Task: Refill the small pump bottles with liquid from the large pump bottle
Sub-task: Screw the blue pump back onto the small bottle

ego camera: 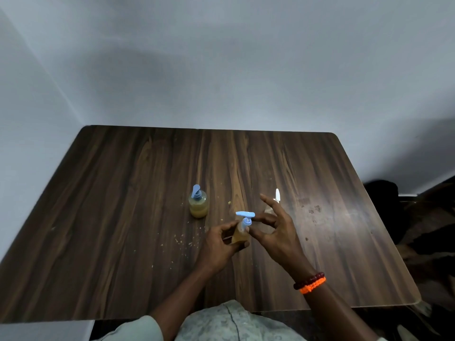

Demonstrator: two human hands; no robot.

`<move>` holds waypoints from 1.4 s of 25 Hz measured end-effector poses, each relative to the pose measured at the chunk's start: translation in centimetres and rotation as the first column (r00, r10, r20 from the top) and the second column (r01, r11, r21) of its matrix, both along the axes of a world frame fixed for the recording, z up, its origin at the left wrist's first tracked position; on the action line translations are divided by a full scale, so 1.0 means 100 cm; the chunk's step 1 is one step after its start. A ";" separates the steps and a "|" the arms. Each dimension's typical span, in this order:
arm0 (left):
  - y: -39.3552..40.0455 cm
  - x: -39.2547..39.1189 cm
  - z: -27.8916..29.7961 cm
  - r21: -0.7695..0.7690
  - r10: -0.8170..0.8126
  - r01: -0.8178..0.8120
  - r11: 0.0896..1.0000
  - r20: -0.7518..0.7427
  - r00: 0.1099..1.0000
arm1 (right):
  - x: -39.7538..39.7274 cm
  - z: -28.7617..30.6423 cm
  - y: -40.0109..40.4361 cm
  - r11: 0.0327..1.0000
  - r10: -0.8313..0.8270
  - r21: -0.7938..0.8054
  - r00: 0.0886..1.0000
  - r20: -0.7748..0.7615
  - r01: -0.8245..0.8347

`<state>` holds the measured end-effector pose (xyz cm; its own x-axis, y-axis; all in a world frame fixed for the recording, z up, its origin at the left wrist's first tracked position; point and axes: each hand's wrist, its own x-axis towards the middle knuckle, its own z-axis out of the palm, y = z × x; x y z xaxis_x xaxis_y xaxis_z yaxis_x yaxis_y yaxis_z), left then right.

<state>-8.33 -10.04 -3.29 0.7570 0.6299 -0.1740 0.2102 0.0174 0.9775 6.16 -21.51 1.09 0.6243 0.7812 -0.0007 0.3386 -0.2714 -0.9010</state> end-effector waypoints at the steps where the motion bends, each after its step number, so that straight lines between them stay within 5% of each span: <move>1: 0.000 0.000 0.000 0.002 -0.002 0.002 1.000 -0.010 1.000 | -0.001 0.001 0.001 1.000 -0.017 0.003 1.000 0.006 0.017; 14: 0.000 0.002 0.001 0.005 0.005 -0.005 1.000 -0.017 1.000 | -0.007 0.007 0.005 0.999 -0.048 0.001 0.999 0.010 0.048; 26: -0.017 0.011 0.008 0.079 0.209 -0.209 0.975 0.004 0.978 | -0.023 -0.010 0.019 0.968 -0.225 0.111 0.974 -0.032 0.227; 35: -0.007 0.059 -0.004 0.157 0.378 -0.372 0.915 -0.014 0.926 | 0.002 -0.023 0.056 0.966 -0.259 -0.031 0.966 -0.016 0.258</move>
